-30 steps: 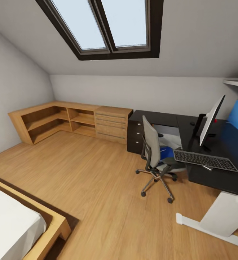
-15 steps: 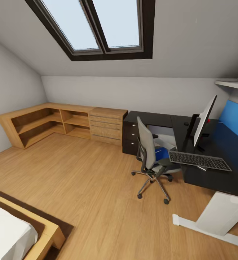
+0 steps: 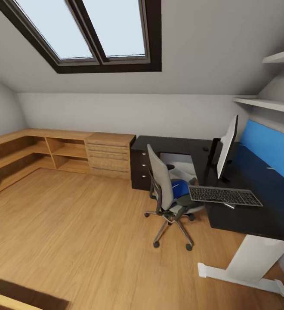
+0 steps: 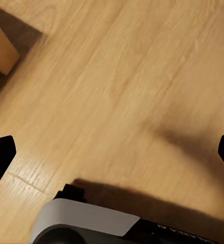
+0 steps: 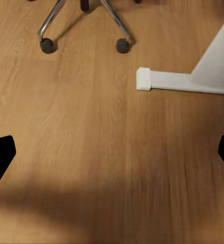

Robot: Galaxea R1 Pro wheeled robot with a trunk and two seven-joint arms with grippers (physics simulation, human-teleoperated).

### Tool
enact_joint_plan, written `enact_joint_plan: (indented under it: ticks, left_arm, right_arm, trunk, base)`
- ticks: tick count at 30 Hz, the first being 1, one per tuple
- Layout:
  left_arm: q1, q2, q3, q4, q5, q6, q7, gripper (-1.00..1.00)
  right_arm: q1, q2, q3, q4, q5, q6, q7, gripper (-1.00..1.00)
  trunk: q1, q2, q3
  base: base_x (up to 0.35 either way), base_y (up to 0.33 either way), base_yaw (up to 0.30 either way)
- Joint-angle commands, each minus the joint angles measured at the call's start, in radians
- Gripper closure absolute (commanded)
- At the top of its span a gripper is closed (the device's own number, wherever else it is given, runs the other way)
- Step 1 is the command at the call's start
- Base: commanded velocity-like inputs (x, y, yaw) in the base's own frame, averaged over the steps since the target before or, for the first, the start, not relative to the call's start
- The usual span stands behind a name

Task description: In the bedroom, organize the workspace by keeping the computer under the desk, ensuring the monitor is on the desk, placing the keyboard on the desk next to the monitor, placing the mouse on the desk next to the keyboard, moving the folder from the swivel chair onto the desk next to the mouse, stacking the notebook on top of the folder with the pen on top of the notebook, and positioning the swivel chair next to the desk.

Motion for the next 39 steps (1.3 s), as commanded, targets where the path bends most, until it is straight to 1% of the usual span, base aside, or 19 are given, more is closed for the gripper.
enact_joint_plan:
  ticks: [1, 4, 10, 17, 23, 26, 33, 35, 36, 39]
  left_arm:
    - [0.0, 0.002, 0.004, 0.001, -0.001, 0.001, -0.001, -1.0]
    - [0.0, 0.007, 0.005, 0.011, 0.0, 0.022, -0.003, -1.0]
    - [0.0, 0.014, 0.007, 0.019, 0.005, 0.039, -0.001, -1.0]
    - [0.0, 0.008, 0.005, 0.024, 0.003, 0.04, -0.002, -1.0]
    - [0.0, 0.01, 0.007, 0.025, 0.003, 0.039, -0.001, -1.0]
    - [0.0, 0.012, 0.008, 0.025, 0.003, 0.038, 0.001, -1.0]
    - [0.0, 0.014, 0.011, 0.025, 0.005, 0.038, 0.006, -1.0]
    - [0.0, 0.015, 0.012, 0.024, 0.004, 0.025, 0.007, -1.0]
    - [0.0, 0.014, 0.012, 0.024, 0.003, 0.004, 0.007, -1.0]
    - [0.0, 0.014, 0.012, 0.024, 0.003, 0.001, 0.007, -1.0]
  right_arm:
    - [-0.001, 0.0, 0.001, 0.002, -0.008, -0.004, 0.003, -1.0]
    - [-0.001, 0.0, 0.0, 0.003, -0.01, -0.004, 0.003, -1.0]
    - [-0.001, 0.002, 0.0, 0.004, -0.013, -0.003, 0.004, -1.0]
    - [-0.001, 0.001, -0.003, 0.004, -0.015, -0.004, 0.005, -1.0]
    - [-0.001, 0.002, -0.003, 0.003, -0.012, -0.005, 0.005, -1.0]
    - [-0.001, 0.004, 0.001, 0.003, -0.008, -0.004, 0.005, -1.0]
    - [-0.001, 0.009, 0.003, 0.004, -0.008, -0.001, 0.005, -1.0]
    - [-0.001, 0.017, 0.004, 0.005, -0.007, -0.001, 0.005, -1.0]
    - [-0.001, 0.025, 0.004, 0.005, -0.007, -0.002, 0.005, -1.0]
    - [-0.001, 0.027, 0.004, 0.005, -0.006, -0.002, 0.005, -1.0]
  trunk:
    - [0.001, -0.001, 0.0]
    - [0.001, -0.001, 0.002]
    - [0.001, -0.001, 0.006]
    - [0.001, -0.001, 0.011]
    - [0.001, -0.001, 0.013]
    - [0.001, -0.001, 0.013]
    - [0.001, -0.001, 0.013]
    - [0.001, -0.001, 0.013]
    - [0.001, -0.001, 0.013]
    - [0.001, -0.001, 0.013]
  base:
    - [0.332, 0.03, -0.267]
    - [0.332, 0.017, -0.267]
    - [0.332, 0.005, -0.267]
    - [0.332, 0.033, -0.267]
    - [0.302, 0.063, -0.264]
    - [0.125, 0.023, -0.205]
    - [0.016, 0.003, -0.039]
    - [0.003, 0.001, -0.007]
    - [0.001, 0.148, -0.002]
    - [0.0, 0.209, -0.001]
